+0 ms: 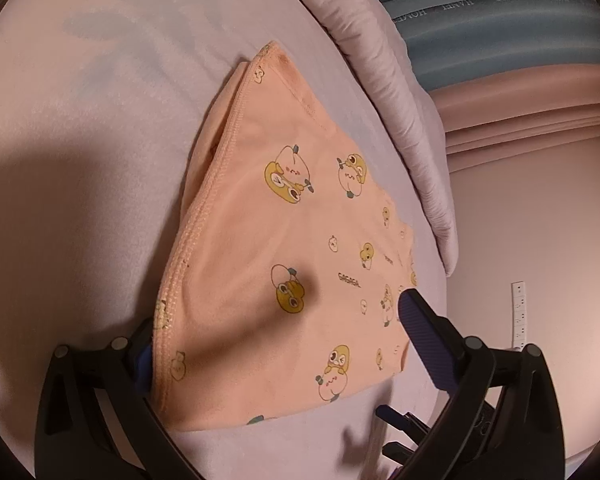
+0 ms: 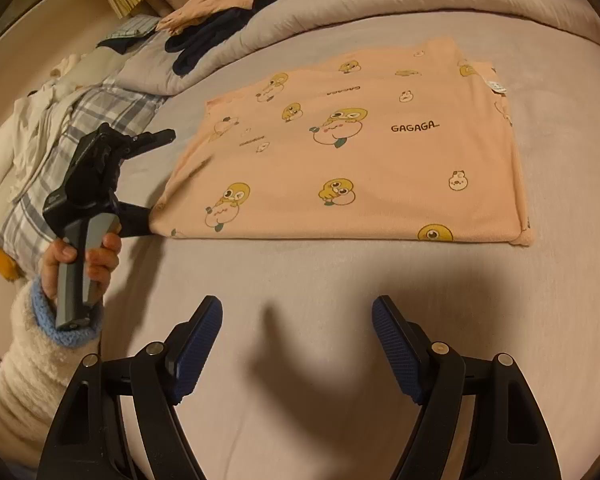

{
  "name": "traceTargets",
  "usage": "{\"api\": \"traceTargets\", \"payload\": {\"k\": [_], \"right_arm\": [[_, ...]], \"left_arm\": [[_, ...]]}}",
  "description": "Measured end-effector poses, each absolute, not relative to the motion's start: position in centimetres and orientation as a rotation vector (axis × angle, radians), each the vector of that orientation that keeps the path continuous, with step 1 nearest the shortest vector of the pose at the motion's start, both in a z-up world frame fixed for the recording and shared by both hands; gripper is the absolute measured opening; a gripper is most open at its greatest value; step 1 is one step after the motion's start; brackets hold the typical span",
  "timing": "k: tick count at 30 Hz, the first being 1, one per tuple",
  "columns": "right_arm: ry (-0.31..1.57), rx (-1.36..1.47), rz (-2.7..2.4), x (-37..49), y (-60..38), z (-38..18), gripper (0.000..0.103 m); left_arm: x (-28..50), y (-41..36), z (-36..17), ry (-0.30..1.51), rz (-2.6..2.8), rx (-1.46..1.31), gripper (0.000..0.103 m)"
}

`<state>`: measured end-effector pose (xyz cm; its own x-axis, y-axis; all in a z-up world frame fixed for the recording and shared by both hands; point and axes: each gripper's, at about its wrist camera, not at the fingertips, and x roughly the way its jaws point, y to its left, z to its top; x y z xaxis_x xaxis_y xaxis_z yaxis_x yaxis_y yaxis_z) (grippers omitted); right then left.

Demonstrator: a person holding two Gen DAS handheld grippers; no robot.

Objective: Fold small clothes

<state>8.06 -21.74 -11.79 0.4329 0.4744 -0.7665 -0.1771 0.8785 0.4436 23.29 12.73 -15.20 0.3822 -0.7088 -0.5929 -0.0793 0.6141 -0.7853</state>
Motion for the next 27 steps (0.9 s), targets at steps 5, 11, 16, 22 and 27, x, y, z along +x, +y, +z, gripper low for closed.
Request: {"api": "traceTargets", "payload": {"k": [5,11,16,22,27], "right_arm": [[1.054,0.32,0.414,8.17,-21.69,-11.93,0.077],[1.042,0.313,0.411,8.15,-21.52,-11.86,0.077],[1.024,0.31,0.411,8.24,-21.36,-11.49,0.077],[1.024,0.305,0.411,8.33,-21.21,-11.43,0.077],[1.019,0.296,0.409,8.3,-21.21,-11.22,0.077]], "left_arm": [[23.37,12.52,-15.2,1.129,-0.453,-0.813,0.095],[23.24,12.59,-15.2,1.136,-0.413,-0.787,0.083],[23.24,12.76,-15.22,1.142,-0.389,-0.768,0.073],[23.31,12.75,-15.16,1.155,-0.362,-0.744,0.064],[23.36,12.8,-15.13,1.166,-0.334,-0.723,0.055]]}}
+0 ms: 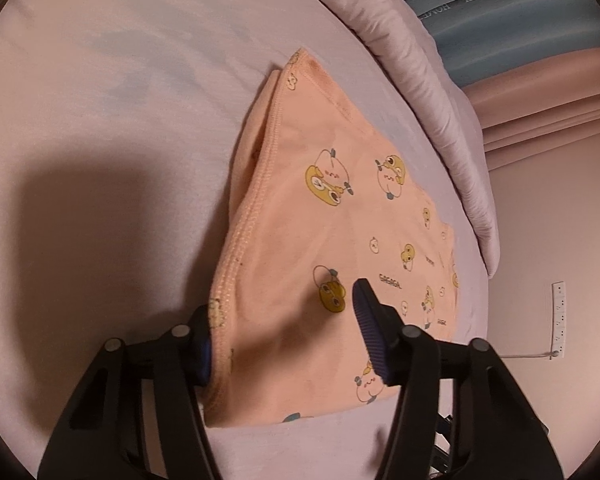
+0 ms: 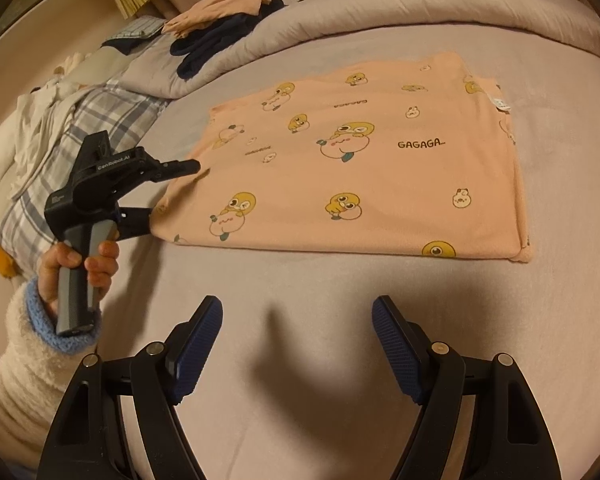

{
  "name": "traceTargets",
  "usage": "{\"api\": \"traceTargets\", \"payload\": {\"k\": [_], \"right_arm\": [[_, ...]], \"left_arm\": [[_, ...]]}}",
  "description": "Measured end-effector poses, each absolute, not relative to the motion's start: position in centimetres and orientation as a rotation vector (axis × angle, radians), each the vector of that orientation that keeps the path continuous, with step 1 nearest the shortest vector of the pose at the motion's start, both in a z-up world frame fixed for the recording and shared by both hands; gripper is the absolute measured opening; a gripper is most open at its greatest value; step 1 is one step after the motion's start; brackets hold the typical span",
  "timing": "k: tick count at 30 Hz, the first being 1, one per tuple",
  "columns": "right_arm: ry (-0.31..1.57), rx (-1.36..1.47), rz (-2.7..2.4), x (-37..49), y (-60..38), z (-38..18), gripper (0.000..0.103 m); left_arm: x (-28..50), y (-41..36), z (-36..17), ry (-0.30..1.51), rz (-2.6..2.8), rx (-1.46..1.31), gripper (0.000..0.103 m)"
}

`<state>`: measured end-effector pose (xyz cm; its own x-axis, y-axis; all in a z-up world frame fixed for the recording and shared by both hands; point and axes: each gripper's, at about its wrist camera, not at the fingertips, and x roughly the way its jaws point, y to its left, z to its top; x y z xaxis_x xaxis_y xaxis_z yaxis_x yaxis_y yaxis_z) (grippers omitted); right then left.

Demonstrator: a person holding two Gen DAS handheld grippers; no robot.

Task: Fold small clothes
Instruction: 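Pinch the shirt's folded edge with the left gripper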

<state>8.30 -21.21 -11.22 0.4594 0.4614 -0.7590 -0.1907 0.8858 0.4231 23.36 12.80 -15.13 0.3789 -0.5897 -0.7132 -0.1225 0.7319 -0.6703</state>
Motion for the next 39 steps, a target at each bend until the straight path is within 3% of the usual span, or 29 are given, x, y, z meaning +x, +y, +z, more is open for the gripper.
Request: {"api": "traceTargets", "payload": {"k": [7,14,39], "right_arm": [[1.009,0.291,0.405,8.4,-21.2,-11.1,0.077],[0.982,0.278,0.415,9.3,-20.6,-10.5,0.077],[0.883,0.166,0.37,15.4,-16.5,-9.3,0.077]], "left_arm": [[23.2,13.1,-15.2,1.168,-0.31,-0.681,0.034],[23.1,13.5,-15.3,1.168,-0.295,-0.679,0.026],[23.3,13.0,-15.1,1.174,-0.279,-0.612,0.024]]}}
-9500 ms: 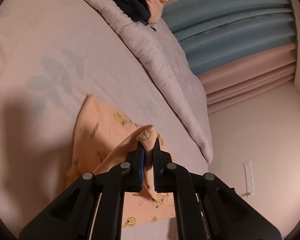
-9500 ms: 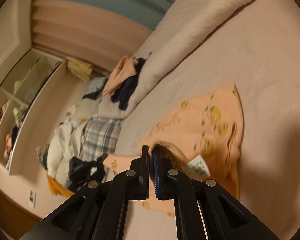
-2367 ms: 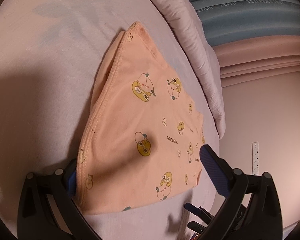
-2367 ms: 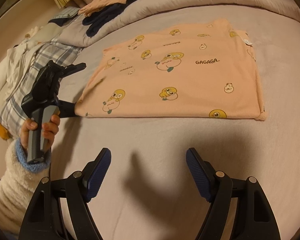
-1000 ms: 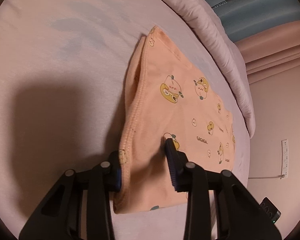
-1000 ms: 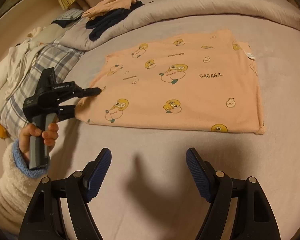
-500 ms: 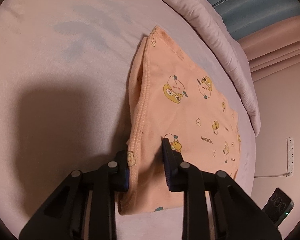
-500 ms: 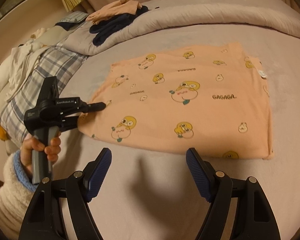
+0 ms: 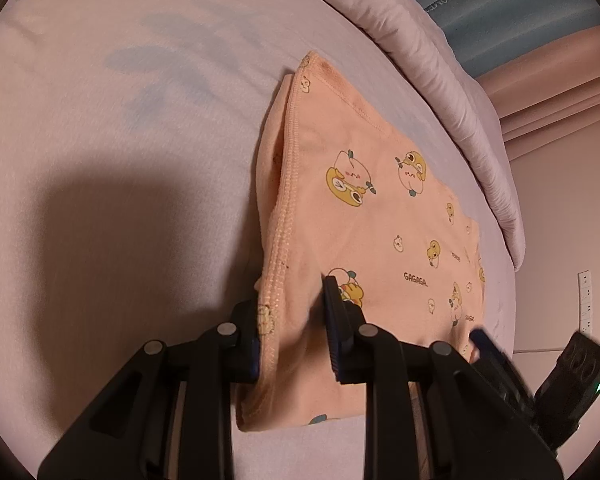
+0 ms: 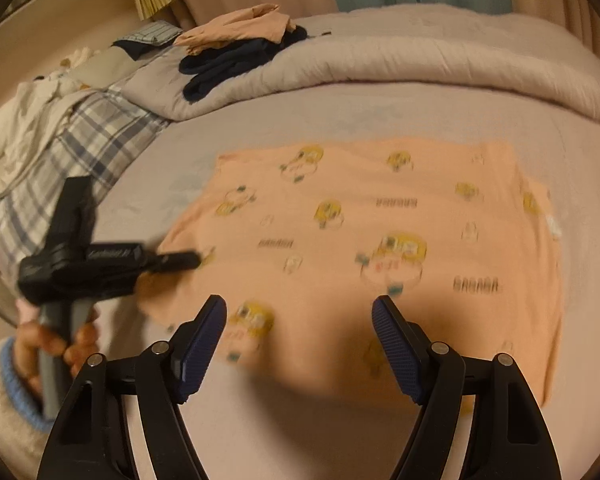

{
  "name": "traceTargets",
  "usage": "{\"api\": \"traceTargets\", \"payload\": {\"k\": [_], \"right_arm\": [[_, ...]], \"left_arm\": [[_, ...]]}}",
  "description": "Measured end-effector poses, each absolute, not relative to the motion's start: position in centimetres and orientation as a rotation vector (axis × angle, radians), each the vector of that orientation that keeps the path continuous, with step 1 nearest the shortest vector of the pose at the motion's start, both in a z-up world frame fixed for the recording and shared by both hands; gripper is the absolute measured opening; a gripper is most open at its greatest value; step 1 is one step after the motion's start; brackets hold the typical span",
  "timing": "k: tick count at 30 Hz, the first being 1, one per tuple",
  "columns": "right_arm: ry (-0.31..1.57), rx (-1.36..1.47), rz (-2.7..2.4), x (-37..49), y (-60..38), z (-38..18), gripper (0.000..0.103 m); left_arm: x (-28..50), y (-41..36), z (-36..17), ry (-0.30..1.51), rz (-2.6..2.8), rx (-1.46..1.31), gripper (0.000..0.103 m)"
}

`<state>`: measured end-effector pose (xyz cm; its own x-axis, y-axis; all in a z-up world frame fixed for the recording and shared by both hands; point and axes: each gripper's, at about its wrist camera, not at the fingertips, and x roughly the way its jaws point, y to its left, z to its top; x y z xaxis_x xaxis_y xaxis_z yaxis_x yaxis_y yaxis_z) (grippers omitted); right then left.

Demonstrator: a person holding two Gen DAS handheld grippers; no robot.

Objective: Fold small clothes

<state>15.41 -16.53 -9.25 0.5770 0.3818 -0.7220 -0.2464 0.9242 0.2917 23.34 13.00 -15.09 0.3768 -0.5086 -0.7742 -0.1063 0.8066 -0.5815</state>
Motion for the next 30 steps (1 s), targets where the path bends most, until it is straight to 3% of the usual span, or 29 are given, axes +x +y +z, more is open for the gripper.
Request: {"api": "traceTargets", "payload": {"k": [10,23,30], "right_arm": [[0.962,0.118,0.26,20.2,-15.8,-12.4,0.077],[0.948,0.058,0.289,15.7,-15.8,-12.2,0.077],[0.953,0.309,0.385,13.9,-19.3,-11.1,0.077]], "left_arm": [[23.6,12.7,-15.0,1.18,-0.274,-0.595,0.024],[23.6,12.7,-15.1,1.178,-0.279,-0.603,0.024],[23.2,12.5,-13.6,1.14,-0.303,-0.607,0.015]]}}
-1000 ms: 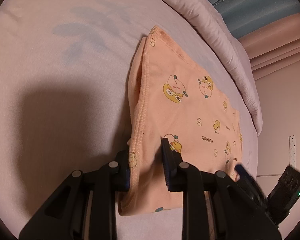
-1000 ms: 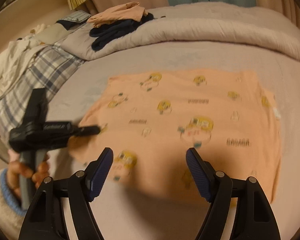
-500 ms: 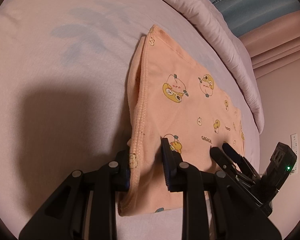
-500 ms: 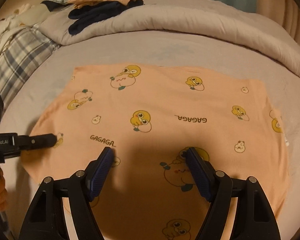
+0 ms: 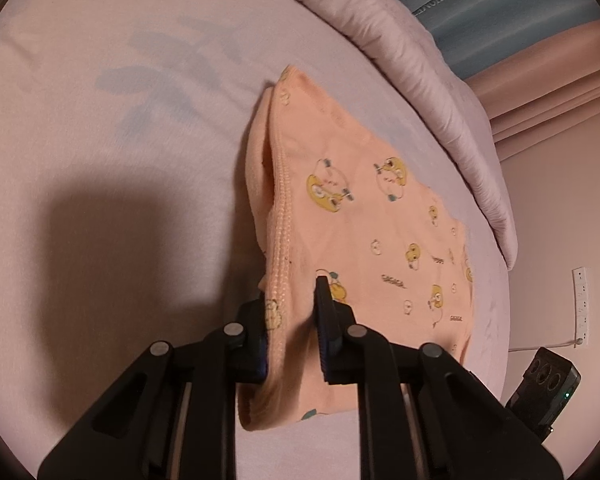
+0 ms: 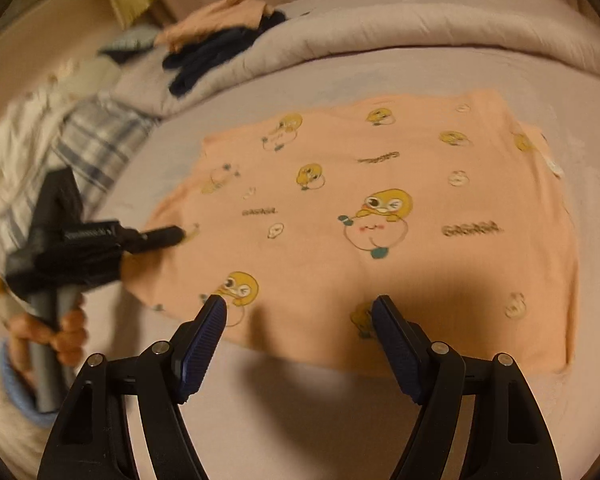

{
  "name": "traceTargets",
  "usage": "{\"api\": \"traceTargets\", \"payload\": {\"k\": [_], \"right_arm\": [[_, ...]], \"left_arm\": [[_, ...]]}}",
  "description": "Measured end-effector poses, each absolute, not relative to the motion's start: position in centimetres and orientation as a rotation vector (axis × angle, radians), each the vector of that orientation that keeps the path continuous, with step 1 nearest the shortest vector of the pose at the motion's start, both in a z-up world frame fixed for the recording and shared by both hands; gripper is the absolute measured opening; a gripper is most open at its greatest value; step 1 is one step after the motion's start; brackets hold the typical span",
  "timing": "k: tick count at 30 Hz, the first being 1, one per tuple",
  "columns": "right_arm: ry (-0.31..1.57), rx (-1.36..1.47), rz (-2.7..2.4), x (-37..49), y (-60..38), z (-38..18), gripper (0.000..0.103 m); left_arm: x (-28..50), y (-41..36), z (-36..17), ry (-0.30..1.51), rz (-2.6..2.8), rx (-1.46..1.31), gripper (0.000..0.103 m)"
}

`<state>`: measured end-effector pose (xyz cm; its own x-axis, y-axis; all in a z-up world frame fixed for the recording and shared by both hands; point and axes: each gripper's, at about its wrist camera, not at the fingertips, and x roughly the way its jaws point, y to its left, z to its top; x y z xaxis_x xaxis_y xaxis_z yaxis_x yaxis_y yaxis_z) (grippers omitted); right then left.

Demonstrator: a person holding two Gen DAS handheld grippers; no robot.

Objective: Fold small clothes

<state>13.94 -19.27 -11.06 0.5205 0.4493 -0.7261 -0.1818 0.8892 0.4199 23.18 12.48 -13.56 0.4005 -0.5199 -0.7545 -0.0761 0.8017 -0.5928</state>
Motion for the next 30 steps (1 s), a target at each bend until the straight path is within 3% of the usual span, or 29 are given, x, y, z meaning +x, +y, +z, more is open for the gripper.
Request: {"api": "traceTargets", "payload": {"k": [11,17,24,30], "right_arm": [[0.919,0.392,0.395,12.7,-21.0,-10.8,0.077],[0.908,0.424,0.422,13.6,-21.4,-10.7,0.077],[0.897,0.659,0.354,15.8,-26.3,-10.9,0.077],[0.887,1.001,0.425,18.0,-31.1,-13.5,0.077]], "left_arm": [[23.2,11.9,-11.6,1.089,-0.386,-0.689,0.012],[23.4,9.0,-9.2,1.07,-0.404,-0.601,0.011],[24.7,0.3,-5.6,1.045,-0.513,-0.403,0.011],[25.4,-7.8,-7.3,1.112,-0.609,-0.308,0.012]]}}
